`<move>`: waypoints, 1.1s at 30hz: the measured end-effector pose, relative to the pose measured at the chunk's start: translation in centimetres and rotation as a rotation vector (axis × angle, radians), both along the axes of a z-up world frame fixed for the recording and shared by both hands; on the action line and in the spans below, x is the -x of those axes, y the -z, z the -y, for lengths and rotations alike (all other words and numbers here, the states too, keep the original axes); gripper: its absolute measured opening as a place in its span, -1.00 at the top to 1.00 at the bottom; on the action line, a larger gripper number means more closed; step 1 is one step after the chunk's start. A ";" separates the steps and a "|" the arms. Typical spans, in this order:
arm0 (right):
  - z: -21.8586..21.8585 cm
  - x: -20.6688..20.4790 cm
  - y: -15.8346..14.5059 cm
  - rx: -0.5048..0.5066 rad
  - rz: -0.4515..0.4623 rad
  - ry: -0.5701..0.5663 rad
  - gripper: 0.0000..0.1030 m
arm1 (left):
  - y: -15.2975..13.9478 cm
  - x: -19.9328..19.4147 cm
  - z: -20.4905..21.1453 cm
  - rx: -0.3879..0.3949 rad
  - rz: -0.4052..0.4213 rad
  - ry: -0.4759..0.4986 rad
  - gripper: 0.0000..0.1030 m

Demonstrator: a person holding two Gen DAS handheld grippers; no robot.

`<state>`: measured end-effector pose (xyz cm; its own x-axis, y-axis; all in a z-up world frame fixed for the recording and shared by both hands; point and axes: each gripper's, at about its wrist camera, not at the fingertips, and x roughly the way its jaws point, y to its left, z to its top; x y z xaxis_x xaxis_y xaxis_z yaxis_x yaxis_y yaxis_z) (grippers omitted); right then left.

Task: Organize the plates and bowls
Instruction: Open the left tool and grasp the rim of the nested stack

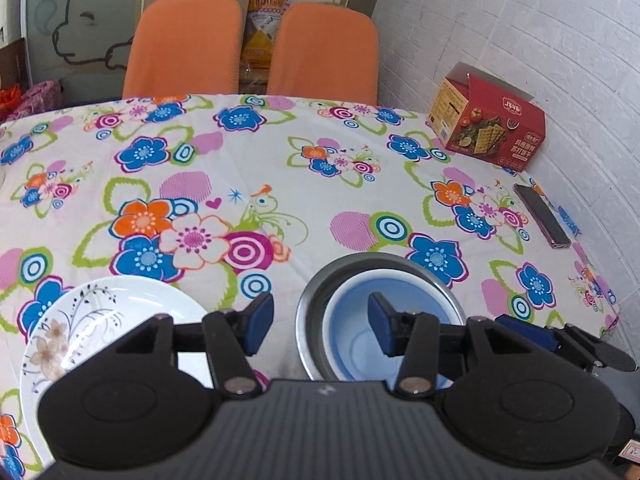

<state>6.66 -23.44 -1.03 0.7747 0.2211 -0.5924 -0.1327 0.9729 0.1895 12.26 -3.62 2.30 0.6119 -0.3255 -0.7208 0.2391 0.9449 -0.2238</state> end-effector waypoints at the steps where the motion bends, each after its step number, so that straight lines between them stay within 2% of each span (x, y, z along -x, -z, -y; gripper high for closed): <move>1: 0.0 -0.1 0.0 0.023 0.006 0.010 -0.39 | 0.1 -0.1 -0.1 -0.003 0.001 -0.009 0.05; 7: 1.3 -1.0 0.1 0.012 -0.007 0.024 -0.40 | 0.5 -1.1 -0.8 -0.016 -0.005 -0.066 0.05; 13: 1.5 -1.9 0.8 0.002 -0.033 0.018 -0.40 | 1.0 -2.0 -0.5 -0.039 -0.013 -0.062 0.03; 18: 1.4 -2.4 1.4 -0.002 -0.057 0.011 -0.40 | 2.0 -2.7 0.0 -0.069 -0.053 0.005 -0.02; 23: 0.8 -3.3 2.1 0.026 -0.088 -0.012 -0.40 | 2.7 -4.3 0.1 -0.055 -0.110 0.098 -0.05; 27: 0.5 -4.1 3.1 0.052 -0.111 -0.010 -0.40 | 3.5 -5.1 1.1 -0.089 -0.121 0.129 -0.08; 33: 0.5 -4.7 4.5 0.027 -0.158 -0.007 -0.41 | 5.4 -5.4 2.3 -0.128 -0.151 0.156 -0.08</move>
